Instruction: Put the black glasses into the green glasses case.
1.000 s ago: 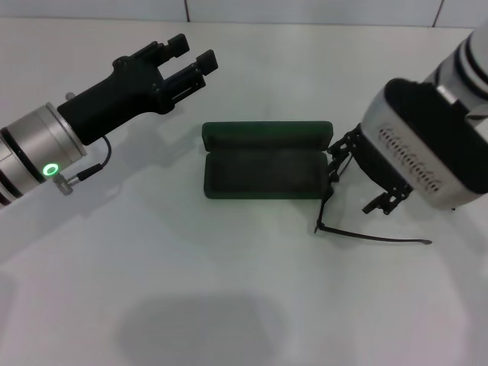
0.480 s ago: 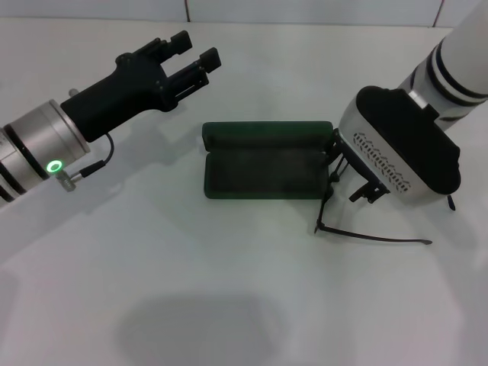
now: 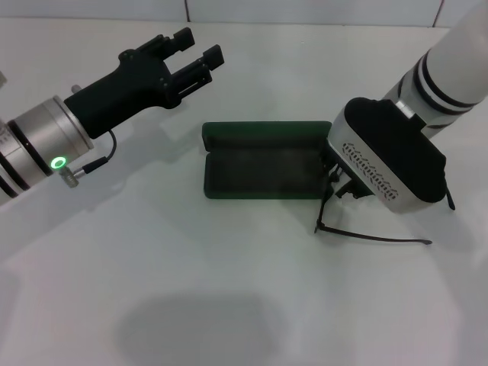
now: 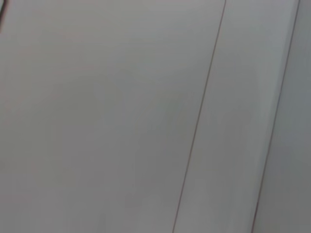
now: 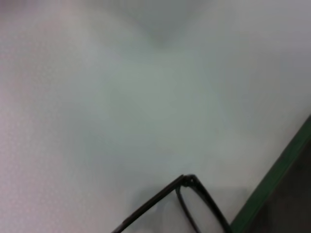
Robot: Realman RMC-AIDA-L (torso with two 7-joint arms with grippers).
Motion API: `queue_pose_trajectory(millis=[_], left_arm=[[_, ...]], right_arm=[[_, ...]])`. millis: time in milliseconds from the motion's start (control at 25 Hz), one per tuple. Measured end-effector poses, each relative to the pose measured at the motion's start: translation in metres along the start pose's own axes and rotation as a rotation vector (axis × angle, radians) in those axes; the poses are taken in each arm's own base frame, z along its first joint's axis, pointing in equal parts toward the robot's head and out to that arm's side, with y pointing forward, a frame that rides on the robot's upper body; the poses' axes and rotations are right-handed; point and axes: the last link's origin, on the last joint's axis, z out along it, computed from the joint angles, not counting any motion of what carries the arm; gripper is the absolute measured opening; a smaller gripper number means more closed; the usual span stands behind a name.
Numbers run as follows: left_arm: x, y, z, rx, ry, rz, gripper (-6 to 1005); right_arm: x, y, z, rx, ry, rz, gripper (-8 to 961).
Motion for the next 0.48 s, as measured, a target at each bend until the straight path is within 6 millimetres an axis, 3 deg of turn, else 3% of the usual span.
queue_pose_trajectory(millis=[80,320,480], left_arm=[[-0.0007,-0.0001,0.0004,0.003,-0.001,-0.002,669],[-0.0028,0.0023,0.0031,-0.001,0.001,0.003,668],[-0.0034,0.0023,0.0022,0.001,0.001,0.002,667]], right_arm=[[-0.0003,-0.0004,-0.0007,0.002,-0.007,0.006,379],[0.0020,0.0022,0.0008,-0.007,-0.012,0.025,191],[0.0036,0.0060,-0.0015,-0.015,-0.024,0.047,130]])
